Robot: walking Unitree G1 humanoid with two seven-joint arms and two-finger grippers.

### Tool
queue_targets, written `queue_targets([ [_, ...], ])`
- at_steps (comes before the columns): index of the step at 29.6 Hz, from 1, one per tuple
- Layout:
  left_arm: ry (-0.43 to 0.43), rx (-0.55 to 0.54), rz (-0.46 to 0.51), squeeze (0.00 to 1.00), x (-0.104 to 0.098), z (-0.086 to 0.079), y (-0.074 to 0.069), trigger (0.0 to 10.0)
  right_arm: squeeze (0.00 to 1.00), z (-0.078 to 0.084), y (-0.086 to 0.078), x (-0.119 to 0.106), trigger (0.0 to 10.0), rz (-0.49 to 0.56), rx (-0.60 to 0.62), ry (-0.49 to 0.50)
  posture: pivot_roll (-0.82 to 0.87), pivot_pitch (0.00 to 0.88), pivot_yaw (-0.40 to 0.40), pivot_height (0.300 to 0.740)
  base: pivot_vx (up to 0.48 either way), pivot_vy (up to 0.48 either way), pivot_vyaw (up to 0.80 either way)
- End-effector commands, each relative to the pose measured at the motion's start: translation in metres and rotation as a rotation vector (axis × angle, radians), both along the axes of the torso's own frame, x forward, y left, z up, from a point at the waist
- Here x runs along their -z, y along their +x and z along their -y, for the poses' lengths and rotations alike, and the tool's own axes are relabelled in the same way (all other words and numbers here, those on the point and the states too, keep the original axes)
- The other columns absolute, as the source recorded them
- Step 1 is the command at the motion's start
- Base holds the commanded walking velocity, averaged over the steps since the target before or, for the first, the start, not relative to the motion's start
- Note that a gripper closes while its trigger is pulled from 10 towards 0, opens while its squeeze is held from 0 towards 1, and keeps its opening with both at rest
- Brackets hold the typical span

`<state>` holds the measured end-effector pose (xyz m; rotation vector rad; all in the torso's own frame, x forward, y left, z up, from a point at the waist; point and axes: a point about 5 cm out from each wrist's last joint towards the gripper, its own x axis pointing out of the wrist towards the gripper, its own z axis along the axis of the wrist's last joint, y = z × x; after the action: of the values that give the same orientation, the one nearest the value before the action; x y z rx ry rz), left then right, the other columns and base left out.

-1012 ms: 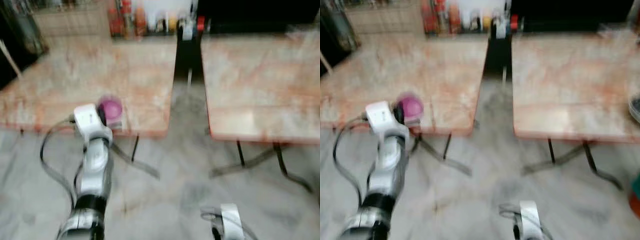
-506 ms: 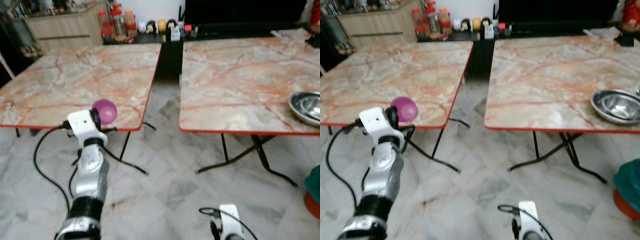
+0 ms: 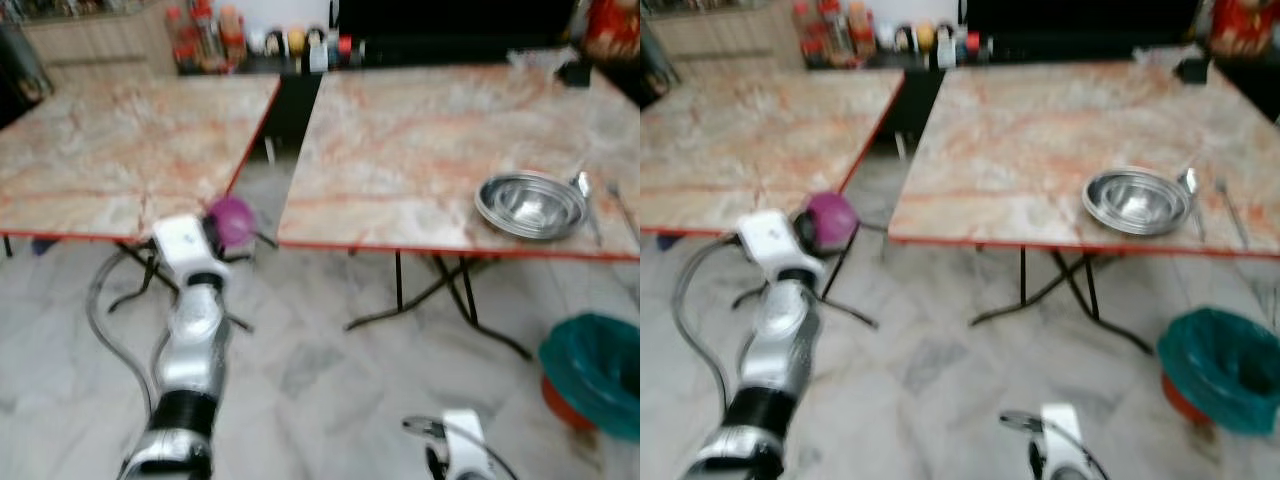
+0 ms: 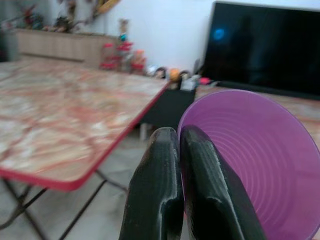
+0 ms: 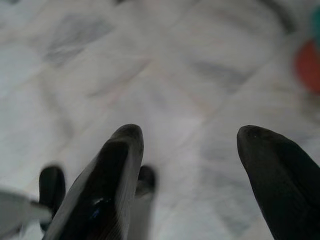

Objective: Setting the table

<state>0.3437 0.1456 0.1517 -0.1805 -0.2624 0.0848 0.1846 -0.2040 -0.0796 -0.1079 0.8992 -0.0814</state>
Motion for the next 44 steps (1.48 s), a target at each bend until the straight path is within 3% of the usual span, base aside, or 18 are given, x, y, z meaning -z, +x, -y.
queue_targets([
  [1, -0.012, -0.026, 0.02, 0.0, -0.004, -0.011, -0.001, 10.0, 0.0, -0.013, -0.001, 0.003, 10.0, -0.009, -0.007, 0.032, 0.02, 0.034, 0.055, 0.736, 0.0, 0.0, 0.0],
  [15, -0.006, 0.035, 0.046, 0.0, -0.015, -0.001, 0.006, 10.0, 0.0, -0.015, 0.002, 0.002, 10.0, 0.006, 0.034, 0.056, 0.01, 0.042, 0.071, 0.736, 0.309, 0.0, 0.0],
  [21, -0.005, 0.04, 0.044, 0.0, -0.014, 0.0, 0.006, 10.0, 0.0, -0.014, 0.002, 0.001, 10.0, 0.006, 0.036, 0.054, 0.01, 0.043, 0.064, 0.736, 0.407, 0.0, -0.46],
  [44, -0.014, 0.048, 0.045, 0.0, -0.013, 0.003, 0.005, 10.0, 0.0, -0.013, 0.002, 0.001, 10.0, 0.006, 0.015, 0.043, 0.01, 0.04, 0.056, 0.736, 0.422, 0.0, 0.0],
])
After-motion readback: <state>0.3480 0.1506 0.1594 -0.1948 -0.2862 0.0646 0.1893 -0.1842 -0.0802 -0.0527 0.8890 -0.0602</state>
